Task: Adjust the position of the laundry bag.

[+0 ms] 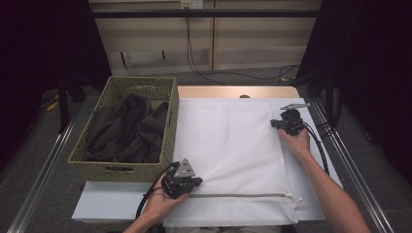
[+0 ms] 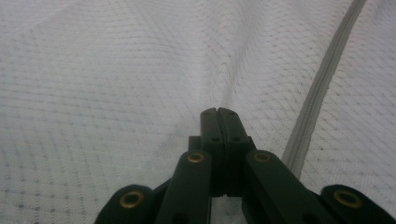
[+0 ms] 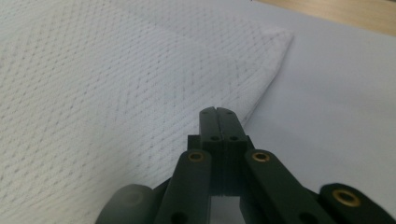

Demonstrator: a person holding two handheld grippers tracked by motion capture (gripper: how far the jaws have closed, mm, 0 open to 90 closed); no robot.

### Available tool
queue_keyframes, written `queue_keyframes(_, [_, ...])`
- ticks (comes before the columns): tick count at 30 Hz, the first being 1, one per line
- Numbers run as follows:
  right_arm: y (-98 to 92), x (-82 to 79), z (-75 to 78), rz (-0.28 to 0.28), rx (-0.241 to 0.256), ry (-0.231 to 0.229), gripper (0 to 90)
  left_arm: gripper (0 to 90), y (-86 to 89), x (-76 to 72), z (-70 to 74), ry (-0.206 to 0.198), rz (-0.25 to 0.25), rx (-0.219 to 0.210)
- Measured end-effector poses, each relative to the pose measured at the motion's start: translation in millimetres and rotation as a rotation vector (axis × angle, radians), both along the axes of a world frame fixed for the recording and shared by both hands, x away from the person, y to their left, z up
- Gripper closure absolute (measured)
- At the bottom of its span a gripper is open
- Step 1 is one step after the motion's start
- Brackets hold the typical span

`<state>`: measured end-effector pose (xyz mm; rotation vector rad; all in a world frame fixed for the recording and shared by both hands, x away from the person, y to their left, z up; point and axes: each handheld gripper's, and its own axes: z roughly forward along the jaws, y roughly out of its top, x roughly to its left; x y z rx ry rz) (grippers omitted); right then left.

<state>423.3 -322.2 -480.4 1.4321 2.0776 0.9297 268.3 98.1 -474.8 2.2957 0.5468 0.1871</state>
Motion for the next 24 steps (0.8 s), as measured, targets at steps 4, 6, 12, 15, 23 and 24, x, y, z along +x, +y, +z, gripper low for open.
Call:
queue_keyframes(4, [-0.7,1.8,2.9,-0.011,0.003,-0.016,90.0,90.0,-4.0,1.0,-1.0,-0.007,0.03,-0.016])
queue_keyframes(6, [-1.0,2.8,4.5,-0.011,-0.014,-0.032,90.0,90.0,-6.2,1.4,-0.9,-0.012,0.032,-0.01])
queue_keyframes(12, [-6.4,5.7,1.8,-0.026,-0.038,-0.025,90.0,90.0,-8.5,3.7,2.2,-0.025,0.044,-0.021])
queue_keyframes(15, [-13.0,5.0,4.8,-0.034,-0.036,-0.029,90.0,90.0,-10.6,4.7,2.8,-0.029,0.059,-0.02])
queue_keyframes(23, [-15.3,8.6,2.0,-0.053,-0.054,-0.038,90.0,90.0,-15.6,11.1,3.4,-0.041,0.092,0.004])
queue_keyframes(24, [-15.7,9.2,2.5,-0.062,-0.049,-0.036,90.0,90.0,-16.5,12.8,2.7,-0.048,0.094,0.0])
